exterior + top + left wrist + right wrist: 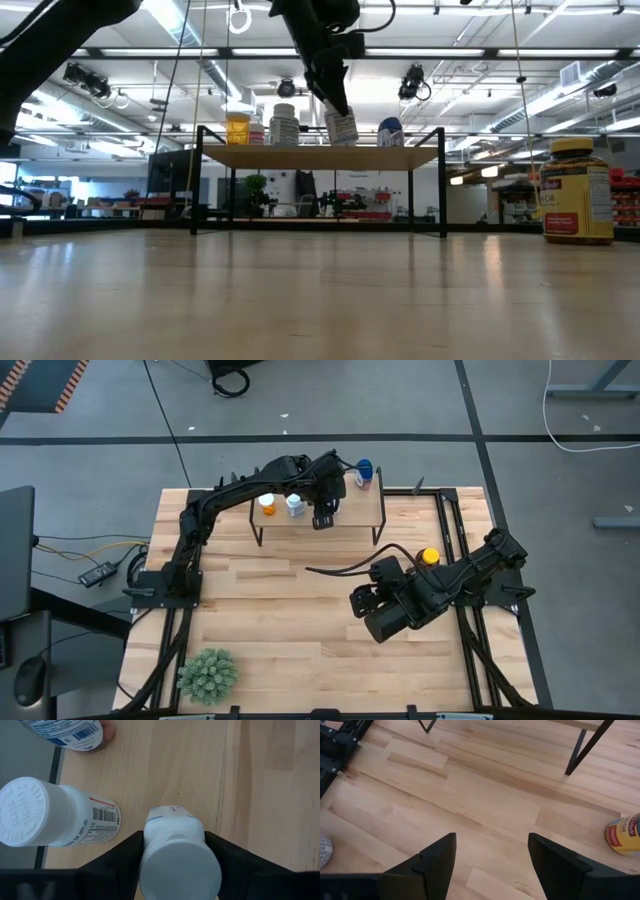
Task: Pick and place medicine bottles onto shelf by color
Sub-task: Put the white and blue medicine bottle on the shelf aligned with the other white medicine bottle
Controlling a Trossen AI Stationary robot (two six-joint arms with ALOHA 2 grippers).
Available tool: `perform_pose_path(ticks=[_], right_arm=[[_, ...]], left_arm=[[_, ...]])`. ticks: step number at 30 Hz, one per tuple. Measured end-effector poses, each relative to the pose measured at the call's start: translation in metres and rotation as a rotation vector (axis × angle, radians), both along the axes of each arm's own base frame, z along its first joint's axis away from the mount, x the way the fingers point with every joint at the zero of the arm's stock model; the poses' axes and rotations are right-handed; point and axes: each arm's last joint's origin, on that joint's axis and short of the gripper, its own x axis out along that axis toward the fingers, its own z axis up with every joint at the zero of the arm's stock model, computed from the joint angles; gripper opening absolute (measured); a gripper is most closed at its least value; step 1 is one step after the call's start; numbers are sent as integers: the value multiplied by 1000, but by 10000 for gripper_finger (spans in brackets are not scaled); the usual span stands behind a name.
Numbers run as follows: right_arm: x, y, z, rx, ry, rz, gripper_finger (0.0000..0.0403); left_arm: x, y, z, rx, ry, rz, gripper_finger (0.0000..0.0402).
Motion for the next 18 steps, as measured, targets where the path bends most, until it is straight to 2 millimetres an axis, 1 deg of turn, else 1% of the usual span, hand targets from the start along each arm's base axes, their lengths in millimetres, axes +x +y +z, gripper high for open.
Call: perform_pose_path(ticks=[13,18], right_arm=[[0,0,0,10,-3,1,255],[0,0,0,12,-5,-3,255]], left_arm=[[0,1,0,9,2,7,244],[-2,3,1,35,15,18,249]])
